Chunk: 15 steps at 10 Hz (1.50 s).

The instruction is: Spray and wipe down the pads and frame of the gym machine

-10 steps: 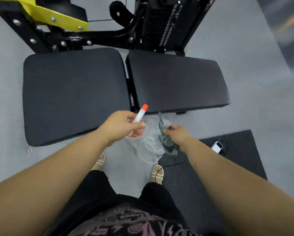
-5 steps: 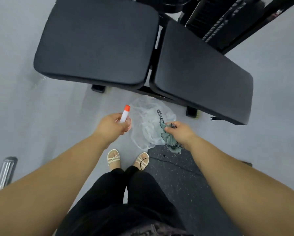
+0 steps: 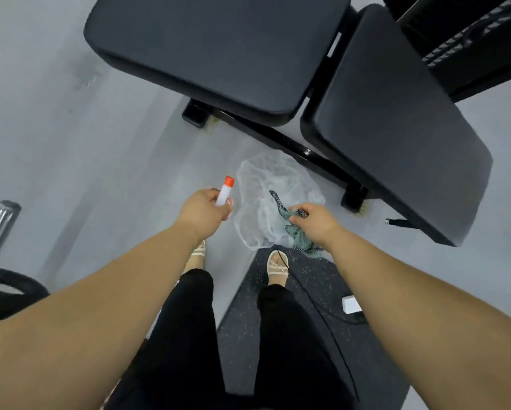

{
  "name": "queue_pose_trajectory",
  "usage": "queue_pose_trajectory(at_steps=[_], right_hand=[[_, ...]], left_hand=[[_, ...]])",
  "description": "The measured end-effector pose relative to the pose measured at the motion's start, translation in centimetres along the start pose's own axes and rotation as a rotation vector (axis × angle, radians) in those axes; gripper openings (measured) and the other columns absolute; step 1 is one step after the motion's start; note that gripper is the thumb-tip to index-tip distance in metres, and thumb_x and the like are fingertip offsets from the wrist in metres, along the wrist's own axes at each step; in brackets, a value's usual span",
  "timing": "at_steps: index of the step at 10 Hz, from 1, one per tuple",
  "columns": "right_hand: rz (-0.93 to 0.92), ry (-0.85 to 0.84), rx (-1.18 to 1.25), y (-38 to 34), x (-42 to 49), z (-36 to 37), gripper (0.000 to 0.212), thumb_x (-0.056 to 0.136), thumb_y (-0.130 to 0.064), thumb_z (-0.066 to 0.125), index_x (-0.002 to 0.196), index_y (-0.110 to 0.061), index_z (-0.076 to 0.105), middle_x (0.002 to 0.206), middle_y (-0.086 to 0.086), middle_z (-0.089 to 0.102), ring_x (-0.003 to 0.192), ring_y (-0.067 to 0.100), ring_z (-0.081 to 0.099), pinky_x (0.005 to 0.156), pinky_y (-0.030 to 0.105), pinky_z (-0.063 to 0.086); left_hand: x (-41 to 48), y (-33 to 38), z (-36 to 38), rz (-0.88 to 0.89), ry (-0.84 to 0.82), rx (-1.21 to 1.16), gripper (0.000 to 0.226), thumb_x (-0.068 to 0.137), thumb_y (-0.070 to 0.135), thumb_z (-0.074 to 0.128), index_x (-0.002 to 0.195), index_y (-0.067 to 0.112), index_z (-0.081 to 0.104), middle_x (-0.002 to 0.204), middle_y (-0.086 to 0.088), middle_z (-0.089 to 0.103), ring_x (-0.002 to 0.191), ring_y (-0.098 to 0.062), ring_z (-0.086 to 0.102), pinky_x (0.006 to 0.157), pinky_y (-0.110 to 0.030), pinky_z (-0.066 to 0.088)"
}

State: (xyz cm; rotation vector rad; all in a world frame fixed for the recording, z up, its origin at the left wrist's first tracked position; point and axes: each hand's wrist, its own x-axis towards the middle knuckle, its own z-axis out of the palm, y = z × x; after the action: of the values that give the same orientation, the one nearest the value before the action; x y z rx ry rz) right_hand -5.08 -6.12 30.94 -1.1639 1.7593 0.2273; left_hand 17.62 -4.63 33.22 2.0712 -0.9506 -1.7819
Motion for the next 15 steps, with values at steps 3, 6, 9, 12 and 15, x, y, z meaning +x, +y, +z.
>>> queue_pose_trajectory(at_steps=[3,6,9,12,15], right_hand=[[-0.051,0.086,-0.132,8.0,14.4,4.8,0.033,0.093,-0.017,0.056,0.126,-0.02,0.057,0.13,0.005,0.056,0.112,0.022,0.056,0.083,0.02,0.037],[0.051,-0.159,-0.286,15.1,27.3,12.2,0.041,0.089,-0.043,0.056,0.126,-0.027,0.056,0.148,0.012,0.025,0.13,0.032,0.038,0.109,0.04,0.032],[0.07,-0.281,-0.29,13.6,33.9,18.1,0.063,0.096,-0.04,0.045,0.147,-0.011,0.024,0.158,0.008,-0.004,0.144,0.027,0.012,0.114,0.036,0.019],[-0.022,-0.062,-0.139,11.4,36.8,17.9,0.049,0.098,-0.024,0.04,0.142,-0.005,0.032,0.153,0.013,0.013,0.137,0.026,0.025,0.108,0.029,0.026],[-0.022,-0.017,0.096,10.6,37.8,16.8,0.06,0.097,-0.026,0.046,0.149,-0.014,0.018,0.158,0.003,-0.001,0.143,0.022,0.015,0.108,0.03,0.027]], left_hand=[[13.9,-6.8,8.8,-0.051,0.116,0.082,0.032,0.093,0.02,0.05,0.122,0.012,0.061,0.113,-0.018,0.058,0.087,-0.033,0.057,0.068,-0.033,0.045],[26.5,-13.4,13.2,-0.145,0.145,0.129,0.019,0.095,0.023,0.047,0.096,0.016,0.064,0.081,-0.006,0.054,0.07,-0.025,0.046,0.051,-0.019,0.035],[34.1,-15.4,13.2,-0.105,0.149,0.244,0.03,0.094,0.021,0.046,0.116,0.011,0.063,0.107,-0.016,0.054,0.079,-0.033,0.054,0.059,-0.026,0.039],[37.9,-14.6,13.7,-0.056,0.161,0.259,0.03,0.095,0.019,0.045,0.119,0.008,0.06,0.121,-0.02,0.058,0.098,-0.036,0.057,0.084,-0.036,0.047],[40.5,-13.9,14.5,-0.028,0.177,0.125,0.03,0.077,0.015,0.045,0.096,0.004,0.066,0.109,-0.011,0.066,0.087,-0.034,0.065,0.086,-0.042,0.054]])
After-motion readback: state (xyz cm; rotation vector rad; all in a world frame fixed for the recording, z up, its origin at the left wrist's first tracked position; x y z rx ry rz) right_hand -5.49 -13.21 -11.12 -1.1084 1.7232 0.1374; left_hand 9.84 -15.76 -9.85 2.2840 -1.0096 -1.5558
